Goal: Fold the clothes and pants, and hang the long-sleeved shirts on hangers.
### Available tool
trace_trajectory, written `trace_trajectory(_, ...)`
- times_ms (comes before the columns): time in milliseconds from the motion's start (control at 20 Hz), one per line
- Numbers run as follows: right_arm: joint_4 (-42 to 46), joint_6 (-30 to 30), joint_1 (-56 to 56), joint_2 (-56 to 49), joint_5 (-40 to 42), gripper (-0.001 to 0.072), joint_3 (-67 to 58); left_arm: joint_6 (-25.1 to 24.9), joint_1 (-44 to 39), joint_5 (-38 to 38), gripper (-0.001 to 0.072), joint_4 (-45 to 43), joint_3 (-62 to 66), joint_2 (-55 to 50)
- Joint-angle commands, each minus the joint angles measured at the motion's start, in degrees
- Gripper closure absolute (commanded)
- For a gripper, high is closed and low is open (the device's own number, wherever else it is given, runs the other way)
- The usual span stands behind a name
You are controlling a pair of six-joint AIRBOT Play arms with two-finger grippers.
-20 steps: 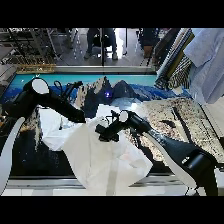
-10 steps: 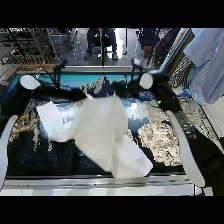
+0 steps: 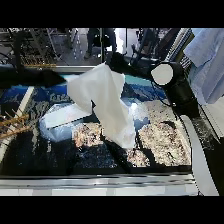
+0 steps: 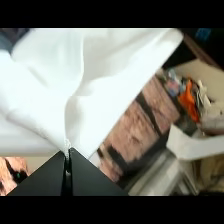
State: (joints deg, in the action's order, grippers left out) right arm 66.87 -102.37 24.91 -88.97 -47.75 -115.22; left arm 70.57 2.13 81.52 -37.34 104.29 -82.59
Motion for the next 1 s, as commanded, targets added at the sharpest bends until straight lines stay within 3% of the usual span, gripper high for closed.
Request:
trace_trajectory(0,3.23,1.99,0.46,-0.33,-13.18,0.0695,0.96,-0.39,-8.00,12.35,0.0690,-2.62,-11.96,1.73)
trace_trajectory(100,7.39,5.07,0.74,-0.35,-23.28,0.0696,0.94,-0.52,-14.21,9.01,0.0679,-4.42,-19.15,1.51)
trace_trajectory(150,9.11,8.48,0.81,-0.35,-27.76,0.0696,0.94,-0.48,-16.37,7.17,0.0609,-7.69,-21.11,1.18)
trace_trajectory(250,10.01,16.13,0.81,-0.09,-35.15,0.0696,0.94,1.60,-16.90,3.98,0.0056,-15.13,-21.24,0.63)
trace_trajectory(350,9.97,19.76,0.81,0.28,-38.93,0.0696,0.94,0.70,-14.05,-0.92,0.0033,-15.74,-21.07,0.68)
trace_trajectory(500,9.92,20.06,0.85,0.39,-39.50,0.0696,0.94,-5.60,-11.47,-9.01,0.0011,-9.68,-21.07,-0.42)
trace_trajectory(600,9.90,19.98,0.85,0.39,-39.26,0.0696,0.94,-10.60,-13.09,-12.07,0.0011,-4.09,-21.07,-3.15)
trace_trajectory(700,9.84,18.69,0.85,0.39,-39.34,0.0696,0.94,-11.32,-15.72,-18.80,0.0001,-1.25,-21.05,-6.51)
trace_trajectory(850,9.86,18.03,0.85,0.39,-39.45,0.0696,0.94,-16.59,-17.51,-21.55,0.0001,9.40,-21.07,-10.12)
trace_trajectory(950,9.84,17.92,0.85,0.39,-39.47,0.0696,0.94,-17.22,-17.62,-24.90,0.0004,13.33,-21.07,-11.10)
